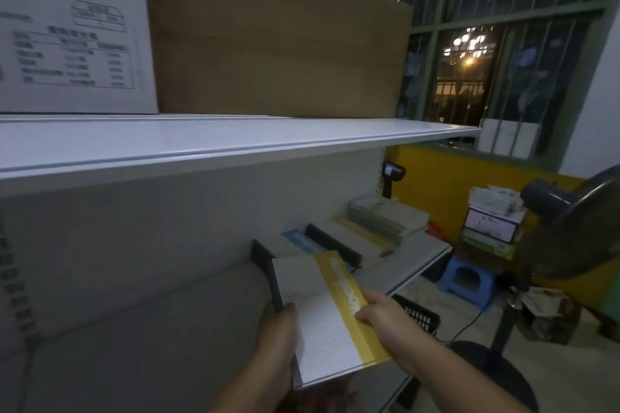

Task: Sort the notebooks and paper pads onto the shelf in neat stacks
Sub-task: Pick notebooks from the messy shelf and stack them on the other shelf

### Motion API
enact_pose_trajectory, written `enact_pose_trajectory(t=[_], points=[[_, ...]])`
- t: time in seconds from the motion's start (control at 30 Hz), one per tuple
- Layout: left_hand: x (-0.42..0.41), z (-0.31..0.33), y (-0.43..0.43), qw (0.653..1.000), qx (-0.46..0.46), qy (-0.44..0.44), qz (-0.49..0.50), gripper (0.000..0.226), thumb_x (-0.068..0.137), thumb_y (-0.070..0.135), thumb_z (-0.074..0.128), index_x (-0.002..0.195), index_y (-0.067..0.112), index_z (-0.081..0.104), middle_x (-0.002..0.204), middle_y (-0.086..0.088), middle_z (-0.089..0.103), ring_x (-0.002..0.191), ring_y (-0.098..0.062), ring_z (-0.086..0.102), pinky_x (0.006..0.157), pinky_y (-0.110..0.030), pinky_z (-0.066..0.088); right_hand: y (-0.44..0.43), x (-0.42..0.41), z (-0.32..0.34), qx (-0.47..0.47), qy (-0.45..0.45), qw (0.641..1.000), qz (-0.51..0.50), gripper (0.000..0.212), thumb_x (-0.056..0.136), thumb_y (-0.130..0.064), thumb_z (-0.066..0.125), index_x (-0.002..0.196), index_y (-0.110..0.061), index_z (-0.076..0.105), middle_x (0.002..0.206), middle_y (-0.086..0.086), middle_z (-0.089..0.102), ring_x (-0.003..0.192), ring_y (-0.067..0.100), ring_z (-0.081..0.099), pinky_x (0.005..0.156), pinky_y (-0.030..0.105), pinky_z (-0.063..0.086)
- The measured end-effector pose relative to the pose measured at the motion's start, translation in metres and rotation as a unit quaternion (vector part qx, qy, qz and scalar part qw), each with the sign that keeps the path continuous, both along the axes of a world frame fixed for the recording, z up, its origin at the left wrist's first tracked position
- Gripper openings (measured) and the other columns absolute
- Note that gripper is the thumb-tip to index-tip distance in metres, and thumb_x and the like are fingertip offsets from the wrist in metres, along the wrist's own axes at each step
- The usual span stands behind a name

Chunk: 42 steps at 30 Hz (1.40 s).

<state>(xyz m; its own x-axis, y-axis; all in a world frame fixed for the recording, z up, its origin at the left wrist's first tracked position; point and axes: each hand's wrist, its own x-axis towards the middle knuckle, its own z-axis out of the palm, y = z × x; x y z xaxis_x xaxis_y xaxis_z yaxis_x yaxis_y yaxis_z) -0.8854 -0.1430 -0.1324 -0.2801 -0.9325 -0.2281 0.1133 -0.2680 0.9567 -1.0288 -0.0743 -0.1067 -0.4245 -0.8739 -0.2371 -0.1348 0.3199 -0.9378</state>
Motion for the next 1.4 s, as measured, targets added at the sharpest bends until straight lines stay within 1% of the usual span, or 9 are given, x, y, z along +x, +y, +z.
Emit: enact_pose_trajectory(t=[0.17,0.37,0.5,0.63,0.8,0.93,1.2,1.33,1.4], points=[[-0.067,0.011,-0.049,1.000,0.019,-0.005,-0.018,0.020,0.100,0.014,0.038,0.118,0.020,0.044,0.113,-0.007,0.055,0.102,-0.027,0.054,0.097,-0.039,0.045,-0.034,-0.061,0.021,0.020,0.079,0.997,-0.013,0.034,0.086,0.005,0.045,0.093,-0.025,0.058,0.077,0.007,0.061,0.061,0.018,0.058,0.050,0.018,0.042],[-0.148,-0.005,-0.098,0.994,0.056,-0.067,-0.071,0.024,0.086,0.022,0.054,0.105,0.008,0.059,0.110,-0.018,0.061,0.102,-0.038,0.060,0.093,-0.046,0.048,-0.072,-0.140,0.022,0.031,0.137,0.988,-0.056,0.040,0.085,0.007,0.050,0.113,-0.020,0.058,0.101,0.005,0.066,0.079,0.020,0.063,0.058,0.024,0.050],[-0.194,0.007,-0.124,0.996,0.057,-0.065,-0.037,0.055,0.093,0.018,0.055,0.144,0.009,0.035,0.139,-0.019,0.044,0.110,-0.035,0.052,0.097,-0.045,0.045,-0.115,-0.196,0.021,0.033,0.215,0.976,-0.027,0.035,0.085,0.008,0.046,0.112,-0.005,0.064,0.078,-0.003,0.058,0.065,0.009,0.053,0.048,0.020,0.041],[-0.226,0.009,-0.144,0.996,0.060,-0.061,0.010,0.058,0.094,0.016,0.055,0.145,0.006,0.029,0.128,-0.017,0.046,0.105,-0.032,0.051,0.101,-0.044,0.042,-0.167,-0.240,0.007,0.050,0.272,0.961,0.016,0.032,0.087,0.003,0.044,0.112,-0.006,0.062,0.091,0.008,0.060,0.080,0.023,0.059,0.063,0.029,0.047],[-0.251,0.004,-0.161,0.990,0.111,-0.045,0.077,0.051,0.092,0.021,0.059,0.136,0.003,0.043,0.121,-0.016,0.055,0.095,-0.032,0.057,0.086,-0.040,0.048,-0.213,-0.267,-0.024,0.088,0.334,0.929,0.133,0.025,0.088,-0.006,0.043,0.106,-0.003,0.060,0.092,0.009,0.056,0.082,0.025,0.058,0.057,0.024,0.039],[-0.260,-0.003,-0.165,0.983,0.148,-0.035,0.104,0.026,0.093,0.013,0.056,0.116,0.000,0.054,0.085,-0.012,0.056,0.068,-0.025,0.052,0.057,-0.028,0.041,-0.227,-0.278,-0.038,0.078,0.361,0.911,0.184,0.025,0.088,-0.013,0.044,0.107,-0.006,0.059,0.099,0.012,0.062,0.084,0.024,0.061,0.061,0.024,0.040],[-0.284,-0.007,-0.181,0.974,0.157,-0.120,0.106,0.049,0.093,0.007,0.055,0.137,-0.009,0.039,0.142,-0.022,0.041,0.128,-0.035,0.044,0.100,-0.036,0.038,-0.233,-0.287,-0.041,0.084,0.320,0.927,0.176,0.037,0.094,-0.008,0.044,0.126,0.008,0.051,0.120,0.022,0.060,0.104,0.033,0.061,0.062,0.026,0.044],[-0.283,-0.010,-0.183,0.974,0.147,-0.137,0.108,0.050,0.096,0.010,0.052,0.141,-0.002,0.036,0.149,-0.019,0.033,0.134,-0.031,0.038,0.107,-0.035,0.034,-0.231,-0.279,-0.048,0.071,0.386,0.898,0.197,0.019,0.099,-0.013,0.037,0.104,-0.005,0.053,0.103,0.008,0.057,0.112,0.026,0.056,0.083,0.027,0.044],[-0.283,-0.009,-0.177,0.975,0.145,-0.126,0.111,0.050,0.094,0.014,0.056,0.139,0.001,0.041,0.143,-0.017,0.040,0.125,-0.030,0.045,0.102,-0.035,0.039,-0.234,-0.273,-0.053,0.063,0.435,0.880,0.182,0.034,0.101,-0.016,0.031,0.129,-0.002,0.043,0.127,0.012,0.053,0.120,0.025,0.052,0.095,0.030,0.043]])
